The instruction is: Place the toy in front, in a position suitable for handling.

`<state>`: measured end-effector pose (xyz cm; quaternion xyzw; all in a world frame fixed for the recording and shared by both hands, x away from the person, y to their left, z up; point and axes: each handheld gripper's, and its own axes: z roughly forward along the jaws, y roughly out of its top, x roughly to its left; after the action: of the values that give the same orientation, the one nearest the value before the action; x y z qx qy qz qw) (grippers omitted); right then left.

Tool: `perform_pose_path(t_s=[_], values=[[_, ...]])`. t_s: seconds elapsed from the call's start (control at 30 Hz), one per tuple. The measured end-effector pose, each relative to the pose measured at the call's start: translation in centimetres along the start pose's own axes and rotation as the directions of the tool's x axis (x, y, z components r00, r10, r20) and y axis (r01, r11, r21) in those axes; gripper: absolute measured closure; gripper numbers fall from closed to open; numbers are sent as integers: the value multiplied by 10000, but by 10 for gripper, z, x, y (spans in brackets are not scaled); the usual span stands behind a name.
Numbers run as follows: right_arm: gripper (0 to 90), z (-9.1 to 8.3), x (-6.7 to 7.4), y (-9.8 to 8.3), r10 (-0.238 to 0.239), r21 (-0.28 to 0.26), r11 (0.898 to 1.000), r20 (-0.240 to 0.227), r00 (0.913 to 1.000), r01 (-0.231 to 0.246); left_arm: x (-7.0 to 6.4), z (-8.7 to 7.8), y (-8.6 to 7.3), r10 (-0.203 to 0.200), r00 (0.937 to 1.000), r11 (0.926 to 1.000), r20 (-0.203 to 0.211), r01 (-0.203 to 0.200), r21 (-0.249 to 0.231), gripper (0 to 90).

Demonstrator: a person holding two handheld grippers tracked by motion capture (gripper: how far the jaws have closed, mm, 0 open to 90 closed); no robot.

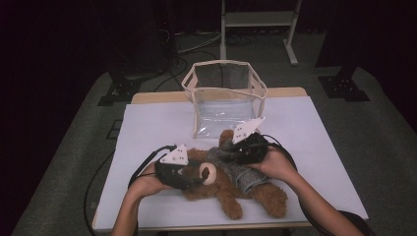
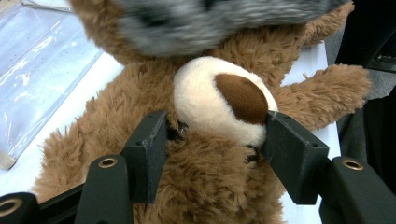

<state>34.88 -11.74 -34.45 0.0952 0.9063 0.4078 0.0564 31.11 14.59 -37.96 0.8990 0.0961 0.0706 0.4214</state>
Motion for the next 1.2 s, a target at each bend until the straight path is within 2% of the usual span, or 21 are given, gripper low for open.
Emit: perform_pose_path(t_s=[0.07,0.13,0.4,0.47,0.57,0.7,0.77,0.83,0.9,1.03,1.1,1.2], values=[[785,4,-9,1,-19,225,9997,232,9997,14,0,0,0,23,10000,10000,1,-23,16,401],[785,5,-17,-2,228,411,9989,317,9992,-241,-1,0,0,39,10000,10000,-10,-39,31,401],[786,-12,-34,-31,1228,214,9920,574,9908,-1242,-1,1,1,80,10000,9999,58,-81,61,402],[785,-17,-34,-30,1270,50,9918,514,9906,-1274,-2,1,1,140,9999,9998,80,-141,132,402],[785,-19,-27,-16,887,-175,9960,378,9953,-880,-2,2,2,152,9999,9998,79,-153,149,402],[785,-7,-23,-1,457,-85,9989,274,9986,-455,-3,1,1,183,9998,9997,115,-185,152,403],[785,0,-24,2,495,133,9987,251,9985,-499,-4,1,0,153,9998,9998,155,-155,132,402],[785,5,-27,0,468,281,9985,259,9986,-475,-4,1,0,172,9997,9998,168,-174,134,403],[785,5,-32,-5,703,293,9970,280,9971,-712,-3,1,0,182,9997,9997,156,-184,147,403],[785,-5,-42,-25,1281,268,9912,457,9907,-1294,-3,1,0,151,9998,9998,151,-153,131,402],[785,-14,-39,-32,1503,8,9886,376,9879,-1504,-3,2,0,170,9997,9998,146,-171,110,402],[784,-31,-30,-39,1445,-199,9894,358,9888,-1439,-3,2,0,113,9999,9999,123,-113,61,401]])
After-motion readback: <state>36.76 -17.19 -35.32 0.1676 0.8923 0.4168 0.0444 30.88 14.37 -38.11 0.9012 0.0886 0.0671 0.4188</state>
